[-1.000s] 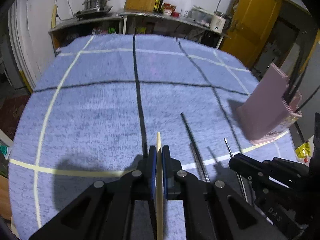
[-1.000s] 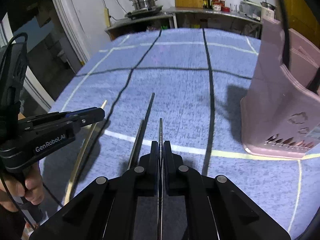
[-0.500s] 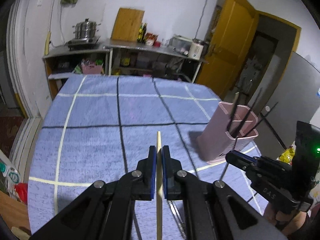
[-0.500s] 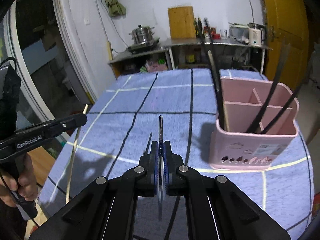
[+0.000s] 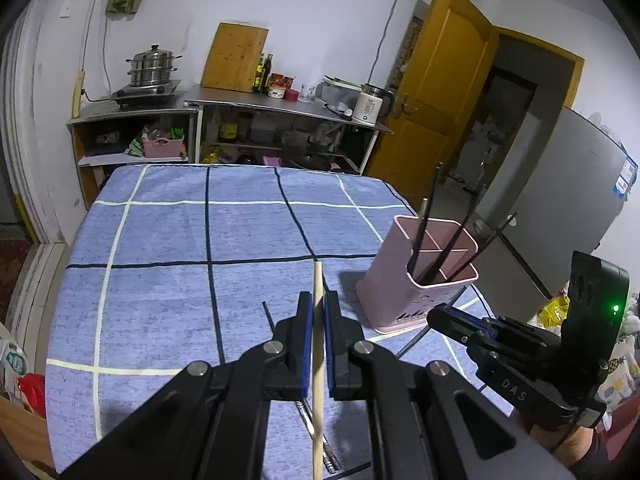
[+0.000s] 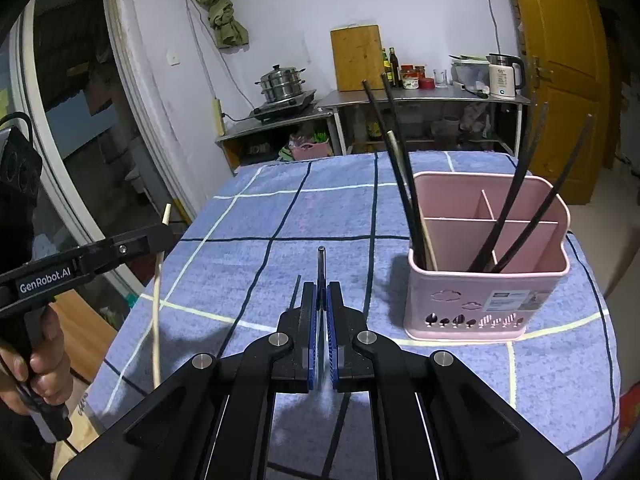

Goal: Organize utensils
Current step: 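Lift both held chopsticks and carry them over the pink basket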

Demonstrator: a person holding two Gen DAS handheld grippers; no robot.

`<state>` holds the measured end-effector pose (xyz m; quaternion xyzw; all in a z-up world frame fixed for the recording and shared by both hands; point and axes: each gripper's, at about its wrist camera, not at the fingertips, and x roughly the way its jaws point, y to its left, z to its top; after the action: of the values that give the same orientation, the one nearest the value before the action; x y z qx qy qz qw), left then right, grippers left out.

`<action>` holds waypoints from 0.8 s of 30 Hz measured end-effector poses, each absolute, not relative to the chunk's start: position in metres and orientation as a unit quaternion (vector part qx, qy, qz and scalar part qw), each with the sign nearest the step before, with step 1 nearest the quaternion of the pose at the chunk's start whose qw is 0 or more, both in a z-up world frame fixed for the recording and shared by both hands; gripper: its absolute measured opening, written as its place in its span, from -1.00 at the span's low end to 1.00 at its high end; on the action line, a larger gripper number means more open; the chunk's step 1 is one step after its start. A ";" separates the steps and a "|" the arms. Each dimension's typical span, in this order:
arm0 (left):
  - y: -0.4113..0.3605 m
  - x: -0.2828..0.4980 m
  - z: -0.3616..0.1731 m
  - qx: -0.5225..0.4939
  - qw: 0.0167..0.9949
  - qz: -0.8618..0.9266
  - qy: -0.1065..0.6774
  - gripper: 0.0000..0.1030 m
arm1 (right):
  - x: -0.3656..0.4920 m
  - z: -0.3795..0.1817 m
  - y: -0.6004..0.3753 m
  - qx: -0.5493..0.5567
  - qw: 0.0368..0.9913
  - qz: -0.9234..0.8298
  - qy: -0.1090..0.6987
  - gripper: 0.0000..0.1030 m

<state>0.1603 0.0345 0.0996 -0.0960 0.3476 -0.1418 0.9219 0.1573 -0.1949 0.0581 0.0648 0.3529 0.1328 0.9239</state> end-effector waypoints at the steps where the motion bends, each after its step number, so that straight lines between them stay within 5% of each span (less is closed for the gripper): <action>1: 0.032 0.160 0.100 -0.096 0.921 -0.145 0.348 -0.88 | 0.157 0.060 -0.197 0.065 0.924 0.132 0.352 -0.91; 24: -0.040 0.185 0.147 -0.076 0.920 -0.217 0.318 -0.88 | 0.143 0.109 -0.263 0.083 0.947 0.077 0.300 -0.91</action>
<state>0.1852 -0.0405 0.1469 -0.0759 0.3182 -0.2169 0.9197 0.1430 -0.2628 0.1090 0.0828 0.2998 0.0770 0.9473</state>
